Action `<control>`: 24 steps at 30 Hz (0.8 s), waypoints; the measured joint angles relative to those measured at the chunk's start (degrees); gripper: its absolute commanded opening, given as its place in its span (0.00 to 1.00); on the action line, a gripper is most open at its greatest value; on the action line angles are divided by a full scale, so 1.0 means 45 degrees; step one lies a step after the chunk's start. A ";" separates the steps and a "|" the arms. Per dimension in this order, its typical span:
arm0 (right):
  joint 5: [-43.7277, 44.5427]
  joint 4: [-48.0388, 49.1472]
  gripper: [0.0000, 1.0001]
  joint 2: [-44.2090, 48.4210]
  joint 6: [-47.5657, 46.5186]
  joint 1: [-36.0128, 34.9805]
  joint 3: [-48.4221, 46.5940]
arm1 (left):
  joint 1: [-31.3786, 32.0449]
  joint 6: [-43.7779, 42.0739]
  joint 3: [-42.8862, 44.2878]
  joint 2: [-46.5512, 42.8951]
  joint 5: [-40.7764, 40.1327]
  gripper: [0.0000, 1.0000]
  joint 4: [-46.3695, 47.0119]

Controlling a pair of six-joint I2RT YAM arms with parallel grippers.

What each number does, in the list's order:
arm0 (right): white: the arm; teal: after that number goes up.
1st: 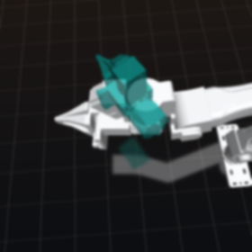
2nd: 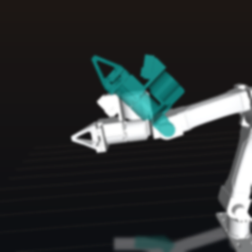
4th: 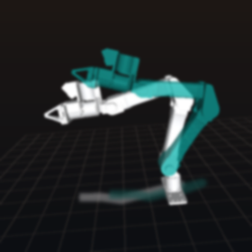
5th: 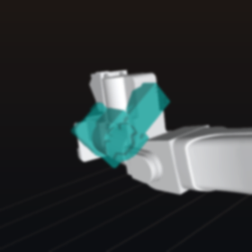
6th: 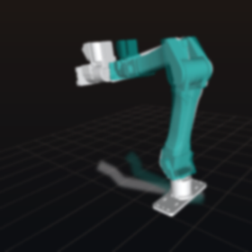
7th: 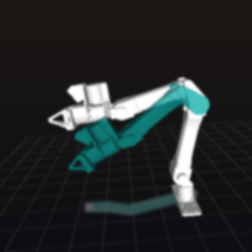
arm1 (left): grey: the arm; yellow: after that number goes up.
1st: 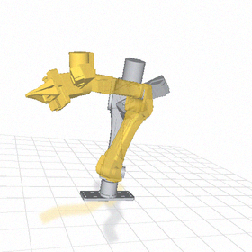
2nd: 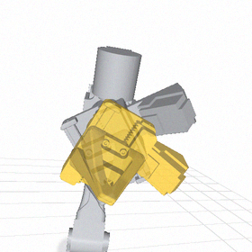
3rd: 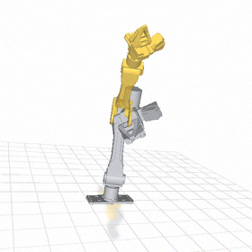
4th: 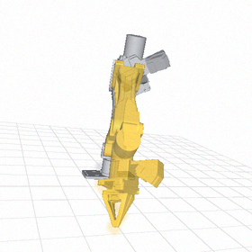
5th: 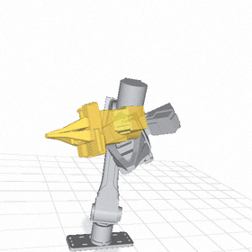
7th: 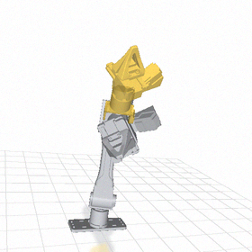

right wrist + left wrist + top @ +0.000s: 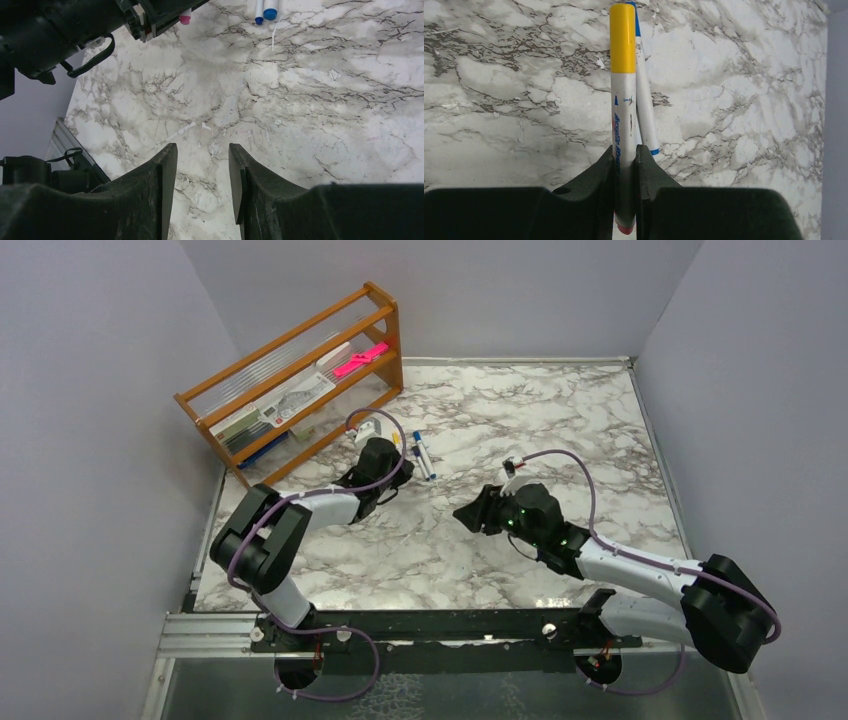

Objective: Insert the pens into the pen caps

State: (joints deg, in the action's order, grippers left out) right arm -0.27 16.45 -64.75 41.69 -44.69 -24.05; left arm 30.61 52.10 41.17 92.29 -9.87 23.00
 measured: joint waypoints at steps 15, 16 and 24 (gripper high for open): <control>0.0015 -0.0437 0.41 0.0126 -0.0316 0.0000 -0.0005 | 0.0063 0.0476 0.0850 0.1821 -0.0097 0.54 -0.0345; 0.0029 -0.0461 0.41 0.0126 -0.0345 0.0000 -0.0024 | 0.0063 0.0481 0.0845 0.1792 -0.0097 0.54 -0.0359; 0.0714 -0.0996 0.01 -0.0918 -0.1530 0.0005 -0.1817 | 0.0063 0.0126 -0.0287 -0.0384 -0.0282 0.39 -0.0486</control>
State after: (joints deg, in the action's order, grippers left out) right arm 2.94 11.97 -68.88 34.81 -44.66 -32.23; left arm 30.89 52.66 39.88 90.56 -11.14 20.82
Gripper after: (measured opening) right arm 0.178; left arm 0.497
